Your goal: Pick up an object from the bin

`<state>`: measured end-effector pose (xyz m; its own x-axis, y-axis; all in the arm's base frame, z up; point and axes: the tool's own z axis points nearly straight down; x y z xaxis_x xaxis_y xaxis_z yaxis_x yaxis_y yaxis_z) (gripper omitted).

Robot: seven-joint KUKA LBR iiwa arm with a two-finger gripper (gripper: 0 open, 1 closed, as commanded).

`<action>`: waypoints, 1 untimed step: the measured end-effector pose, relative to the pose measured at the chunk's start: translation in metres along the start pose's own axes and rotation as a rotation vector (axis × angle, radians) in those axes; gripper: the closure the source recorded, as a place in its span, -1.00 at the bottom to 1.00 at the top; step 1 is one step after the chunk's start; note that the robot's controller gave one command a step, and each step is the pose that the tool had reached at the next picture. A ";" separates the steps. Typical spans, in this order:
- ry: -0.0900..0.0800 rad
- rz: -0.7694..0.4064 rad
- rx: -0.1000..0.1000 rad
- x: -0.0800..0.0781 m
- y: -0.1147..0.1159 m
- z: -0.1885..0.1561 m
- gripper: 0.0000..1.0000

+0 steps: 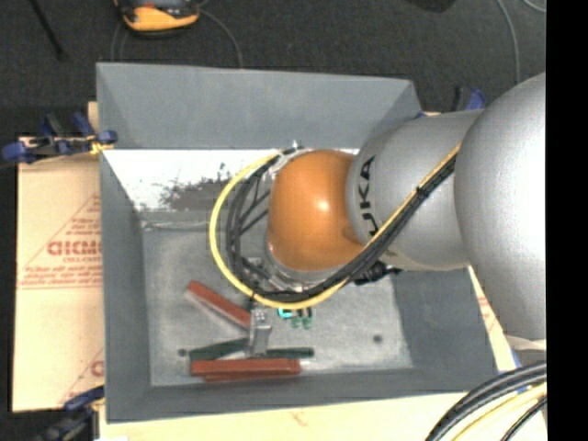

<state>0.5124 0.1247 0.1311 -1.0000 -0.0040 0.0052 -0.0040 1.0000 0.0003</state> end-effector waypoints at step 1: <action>-0.007 0.004 -0.001 -0.002 0.000 -0.004 -1.00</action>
Offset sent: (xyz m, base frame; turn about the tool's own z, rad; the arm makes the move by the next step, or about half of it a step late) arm 0.0086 -0.0144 -0.0611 0.2209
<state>0.5146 0.1243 0.1347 -1.0000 -0.0002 -0.0023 -0.0003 1.0000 0.0014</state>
